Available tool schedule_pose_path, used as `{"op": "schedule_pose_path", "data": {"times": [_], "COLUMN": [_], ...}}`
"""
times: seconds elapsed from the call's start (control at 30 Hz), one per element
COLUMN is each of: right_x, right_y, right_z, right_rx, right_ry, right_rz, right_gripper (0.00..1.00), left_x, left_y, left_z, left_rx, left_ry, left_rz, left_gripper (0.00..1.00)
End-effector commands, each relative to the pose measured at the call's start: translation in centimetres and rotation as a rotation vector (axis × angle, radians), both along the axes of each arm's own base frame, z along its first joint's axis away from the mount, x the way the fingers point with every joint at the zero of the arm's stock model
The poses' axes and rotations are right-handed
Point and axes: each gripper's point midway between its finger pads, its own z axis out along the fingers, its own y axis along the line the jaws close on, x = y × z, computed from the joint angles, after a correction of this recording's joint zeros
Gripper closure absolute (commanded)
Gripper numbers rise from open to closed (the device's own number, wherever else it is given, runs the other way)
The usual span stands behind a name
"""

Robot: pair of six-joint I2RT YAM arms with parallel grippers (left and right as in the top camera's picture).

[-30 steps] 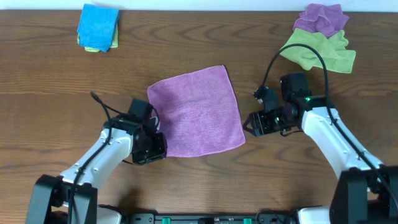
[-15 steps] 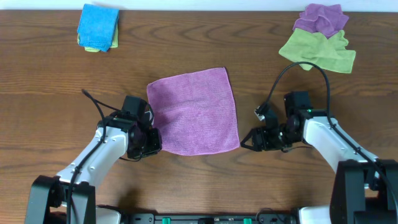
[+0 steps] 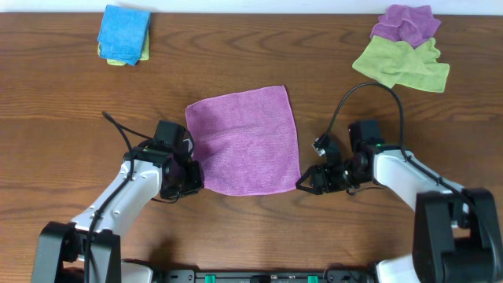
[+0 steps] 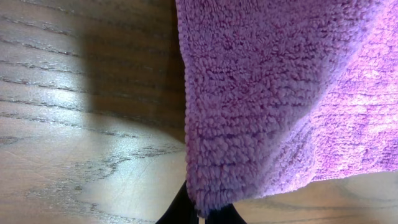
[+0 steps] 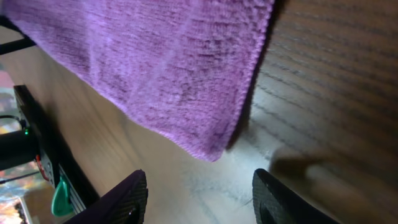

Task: Fold the cloth
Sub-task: 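Grasp the near right corner of the cloth with the right gripper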

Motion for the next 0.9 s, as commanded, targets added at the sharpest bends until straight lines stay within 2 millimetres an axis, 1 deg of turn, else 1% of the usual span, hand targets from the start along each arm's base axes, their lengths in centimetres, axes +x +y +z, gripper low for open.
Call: {"op": "schedule_pose_path", "data": {"times": [0.0, 0.2, 0.3, 0.43, 0.57, 0.6, 0.63, 0.77, 0.87], "right_x": [-0.6, -0.7, -0.7, -0.6, -0.3, -0.2, -0.1, 0.2, 0.6], "right_y": [0.5, 0.6, 1.1, 1.6, 1.6, 1.6, 1.6, 1.6, 1.7], "right_z": [-0.9, -2.4, -2.7, -2.8, -3.1, -3.1, -3.1, -2.9, -2.4], "right_rx": [0.014, 0.009, 0.008, 0.001, -0.023, -0.022, -0.022, -0.024, -0.023], "right_ry": [0.052, 0.096, 0.099, 0.078, 0.073, 0.068, 0.067, 0.070, 0.066], "right_rz": [-0.002, -0.013, -0.011, 0.011, -0.003, -0.004, -0.005, -0.018, -0.018], "right_gripper": [0.46, 0.53, 0.62, 0.69, 0.88, 0.96, 0.98, 0.99, 0.98], "left_x": [0.9, 1.0, 1.1, 1.2, 1.2, 1.2, 1.2, 1.6, 2.3], "left_y": [0.3, 0.3, 0.2, 0.2, 0.2, 0.2, 0.2, 0.2, 0.0], "left_z": [0.6, 0.6, 0.7, 0.7, 0.7, 0.7, 0.7, 0.8, 1.5], "left_rx": [0.013, 0.013, 0.012, 0.011, 0.011, 0.011, 0.011, 0.008, 0.004], "left_ry": [-0.039, -0.043, -0.048, -0.051, -0.051, -0.051, -0.051, -0.065, -0.086], "left_rz": [-0.011, -0.011, -0.011, -0.011, -0.011, -0.011, -0.011, -0.010, -0.010], "left_gripper": [0.94, 0.94, 0.94, 0.94, 0.94, 0.94, 0.94, 0.94, 0.94]}}
